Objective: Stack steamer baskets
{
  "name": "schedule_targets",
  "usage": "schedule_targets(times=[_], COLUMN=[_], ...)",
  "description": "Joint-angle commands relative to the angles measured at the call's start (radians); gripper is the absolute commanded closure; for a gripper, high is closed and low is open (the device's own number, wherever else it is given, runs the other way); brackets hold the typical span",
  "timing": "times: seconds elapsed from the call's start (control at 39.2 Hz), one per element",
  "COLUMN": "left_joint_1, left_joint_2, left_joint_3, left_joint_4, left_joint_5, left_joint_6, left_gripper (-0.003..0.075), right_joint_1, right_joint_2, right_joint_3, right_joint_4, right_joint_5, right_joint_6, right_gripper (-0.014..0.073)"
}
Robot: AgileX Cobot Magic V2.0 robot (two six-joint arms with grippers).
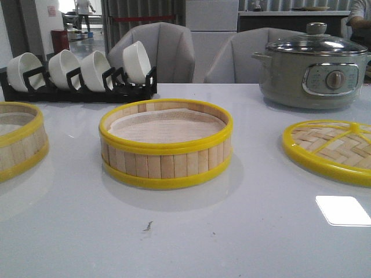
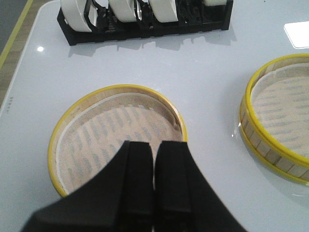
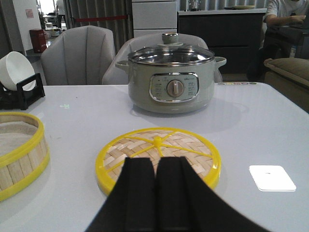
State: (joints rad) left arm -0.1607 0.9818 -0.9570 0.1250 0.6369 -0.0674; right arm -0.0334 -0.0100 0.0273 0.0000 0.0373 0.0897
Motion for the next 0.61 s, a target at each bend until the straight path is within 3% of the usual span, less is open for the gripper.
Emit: schedule_targets(times=[0.0, 0.2, 0.38, 0.59], left_joint_1=[-0.007, -0.007, -0.007, -0.007], left_joint_2=[-0.008, -0.008, -0.008, -0.008], left_joint_3=[-0.033, -0.033, -0.033, -0.033], left_joint_4=[0.002, 0.002, 0.002, -0.003], left_joint_5=[-0.040, -0.012, -0.012, -0.011], left_joint_6=[-0.001, -0.001, -0.001, -0.003], left_gripper=[0.0635, 0.0635, 0.0635, 0.0635], right_joint_1=[0.011, 0.035, 0.035, 0.035], right_joint_2=[-0.021, 0.078, 0.341, 0.660], right_joint_3=[-0.081, -0.292, -0.511, -0.745], right_joint_4=[0.000, 0.000, -0.027, -0.029], right_joint_5=[-0.046, 0.128, 0.149, 0.368], right_joint_6=[0.047, 0.066, 0.058, 0.056], right_gripper=[0.0525, 0.0525, 0.0525, 0.0525])
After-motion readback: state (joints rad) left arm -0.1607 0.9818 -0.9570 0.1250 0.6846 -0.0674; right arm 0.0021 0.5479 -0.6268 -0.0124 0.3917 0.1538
